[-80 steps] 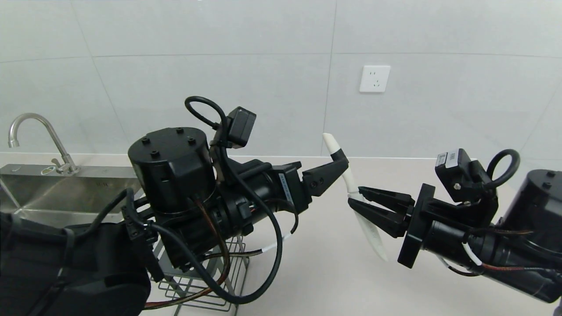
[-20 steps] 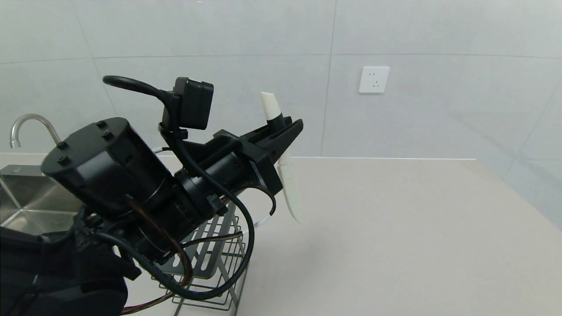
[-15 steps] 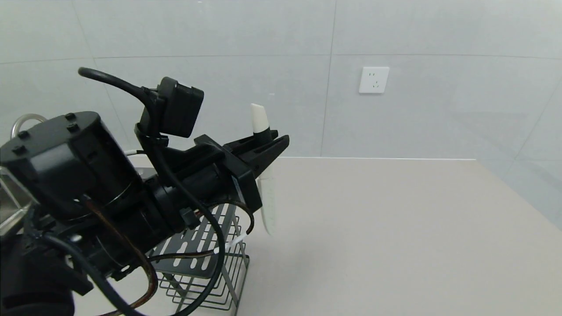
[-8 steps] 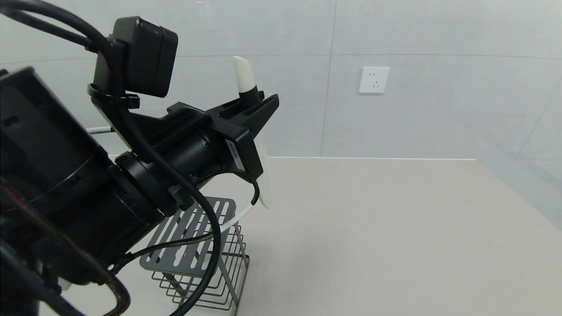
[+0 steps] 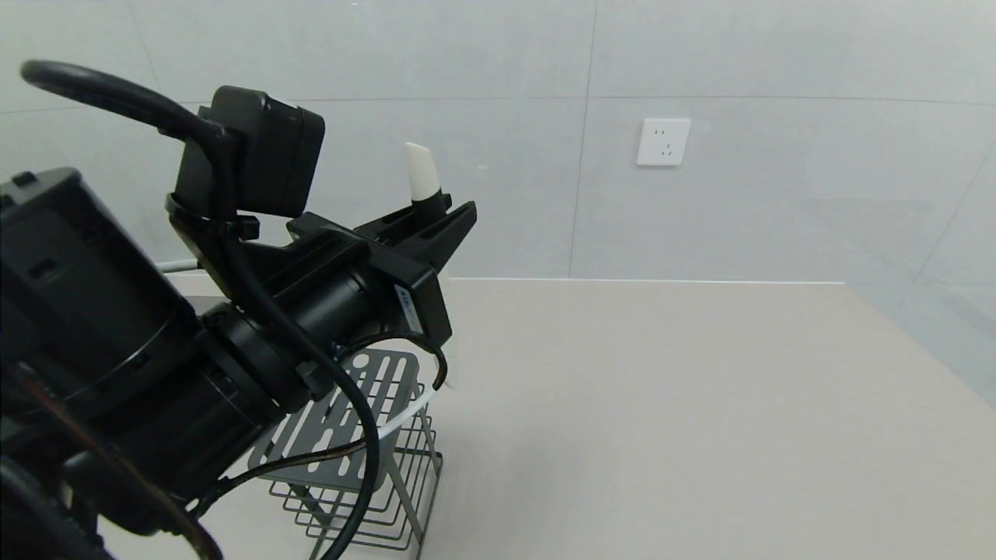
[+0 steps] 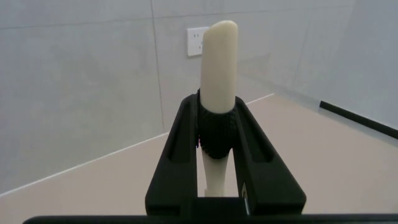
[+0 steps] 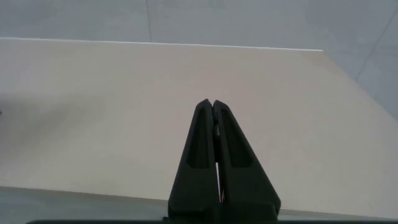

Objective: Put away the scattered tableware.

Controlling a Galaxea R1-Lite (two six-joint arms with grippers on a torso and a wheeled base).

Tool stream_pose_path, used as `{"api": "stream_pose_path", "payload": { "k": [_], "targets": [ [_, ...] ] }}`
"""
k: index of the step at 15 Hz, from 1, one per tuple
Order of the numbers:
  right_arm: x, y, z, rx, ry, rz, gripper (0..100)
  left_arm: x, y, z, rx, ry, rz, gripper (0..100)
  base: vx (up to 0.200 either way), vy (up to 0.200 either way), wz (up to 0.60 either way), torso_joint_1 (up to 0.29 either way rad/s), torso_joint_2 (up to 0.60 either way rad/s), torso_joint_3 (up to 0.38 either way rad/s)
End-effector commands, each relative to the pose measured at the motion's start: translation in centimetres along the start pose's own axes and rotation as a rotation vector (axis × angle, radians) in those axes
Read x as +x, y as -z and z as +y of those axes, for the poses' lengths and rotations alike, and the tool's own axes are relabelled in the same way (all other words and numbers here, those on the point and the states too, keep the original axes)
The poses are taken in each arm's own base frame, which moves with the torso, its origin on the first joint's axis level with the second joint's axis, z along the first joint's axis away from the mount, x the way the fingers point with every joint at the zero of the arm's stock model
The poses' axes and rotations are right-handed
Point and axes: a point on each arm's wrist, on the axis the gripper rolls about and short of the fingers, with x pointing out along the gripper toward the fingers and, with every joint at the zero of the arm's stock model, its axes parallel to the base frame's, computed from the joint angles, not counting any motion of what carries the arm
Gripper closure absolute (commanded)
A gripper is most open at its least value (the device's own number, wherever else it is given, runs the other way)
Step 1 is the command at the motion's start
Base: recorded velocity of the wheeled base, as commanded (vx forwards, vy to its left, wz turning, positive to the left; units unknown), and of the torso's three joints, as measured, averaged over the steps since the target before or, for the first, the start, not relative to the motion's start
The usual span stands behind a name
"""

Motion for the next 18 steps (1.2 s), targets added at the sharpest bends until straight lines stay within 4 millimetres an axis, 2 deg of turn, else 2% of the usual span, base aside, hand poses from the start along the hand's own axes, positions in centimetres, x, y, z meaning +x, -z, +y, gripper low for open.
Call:
{"api": "stream_pose_path", "payload": {
  "k": [1,5,8,12,18],
  "targets": [
    [0.0,-0.1,0.0,0.002,0.001,0.002,100,-0.4,0.1,0.0,0.007,0.006,0.004,100,0.000,0.000,0.60,0.002,0.01,0.002],
    [0.0,-0.1,0.0,0.002,0.001,-0.001,100,-1.7,-0.3,0.3,0.047,0.005,-0.021,100,0.000,0.000,0.00,0.000,0.00,0.000],
    [0.0,-0.1,0.0,-0.001,0.001,-0.003,100,-1.8,-0.6,0.3,0.095,0.055,-0.046,100,0.000,0.000,0.00,0.000,0.00,0.000],
    [0.0,-0.1,0.1,-0.081,-0.051,-0.006,100,-1.0,0.3,0.2,0.103,0.080,-0.035,100,0.000,0.000,0.00,0.000,0.00,0.000],
    [0.0,-0.2,0.1,-0.085,-0.052,-0.014,100,0.4,1.9,0.7,0.110,0.051,0.000,100,0.000,0.000,0.00,0.000,0.00,0.000]
  ]
}}
